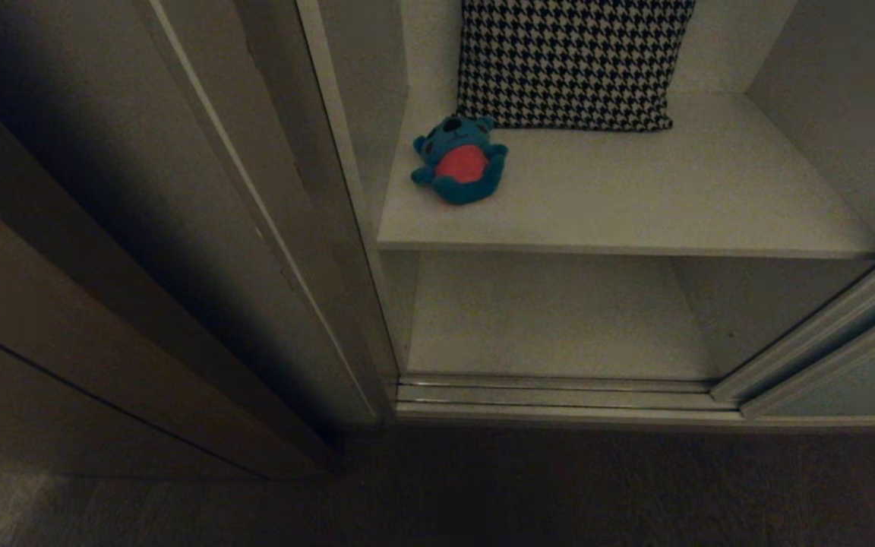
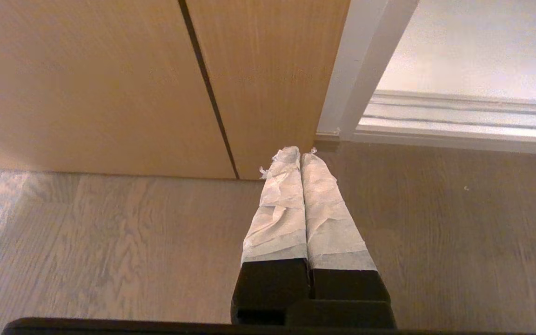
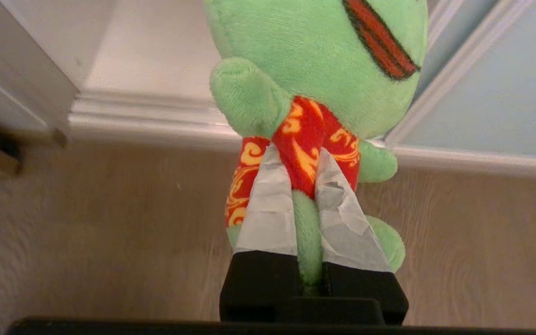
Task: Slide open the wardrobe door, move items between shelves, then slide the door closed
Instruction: Place the green doll on the higher shelf
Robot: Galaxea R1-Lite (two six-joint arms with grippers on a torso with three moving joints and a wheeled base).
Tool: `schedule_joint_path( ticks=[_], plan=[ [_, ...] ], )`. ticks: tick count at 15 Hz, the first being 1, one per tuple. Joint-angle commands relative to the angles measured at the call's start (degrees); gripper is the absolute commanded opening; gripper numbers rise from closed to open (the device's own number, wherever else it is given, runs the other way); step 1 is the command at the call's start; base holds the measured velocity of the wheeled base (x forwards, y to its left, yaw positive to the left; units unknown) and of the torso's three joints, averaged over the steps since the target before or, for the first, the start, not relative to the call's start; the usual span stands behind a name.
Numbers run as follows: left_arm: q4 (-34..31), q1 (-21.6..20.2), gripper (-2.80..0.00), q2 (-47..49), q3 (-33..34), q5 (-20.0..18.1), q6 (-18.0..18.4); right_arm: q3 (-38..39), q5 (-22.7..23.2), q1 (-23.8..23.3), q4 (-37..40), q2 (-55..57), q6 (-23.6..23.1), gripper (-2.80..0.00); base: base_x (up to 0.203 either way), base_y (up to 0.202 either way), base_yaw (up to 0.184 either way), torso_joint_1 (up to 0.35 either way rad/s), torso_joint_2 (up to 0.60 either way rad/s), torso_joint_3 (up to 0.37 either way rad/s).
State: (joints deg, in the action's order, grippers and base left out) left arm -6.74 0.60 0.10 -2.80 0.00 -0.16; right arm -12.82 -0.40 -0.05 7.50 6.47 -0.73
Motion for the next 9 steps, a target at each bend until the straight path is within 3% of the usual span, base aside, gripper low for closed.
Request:
schedule_joint_path(
  ticks=[1, 5, 9],
  plan=[
    [-0.03, 0.02, -2.80, 0.08, -0.01, 0.00, -0.02, -7.32, 0.04, -0.03, -0.42, 9.65, 0.15, -2.80, 0.000, 0.000, 0.000, 0.000, 0.00, 0.000],
    [-0.03, 0.02, -2.80, 0.08, -0.01, 0.00, -0.02, -18.31, 0.05, -0.12, -5.61, 26.95, 0.39, -2.80, 0.000, 0.000, 0.000, 0.000, 0.00, 0.000],
    [-0.03, 0.02, -2.80, 0.08, -0.01, 0.00, -0.02, -24.57, 0.02, -2.20, -19.18, 47.48, 0.63, -2.80, 0.000, 0.000, 0.000, 0.000, 0.00, 0.000]
  ],
)
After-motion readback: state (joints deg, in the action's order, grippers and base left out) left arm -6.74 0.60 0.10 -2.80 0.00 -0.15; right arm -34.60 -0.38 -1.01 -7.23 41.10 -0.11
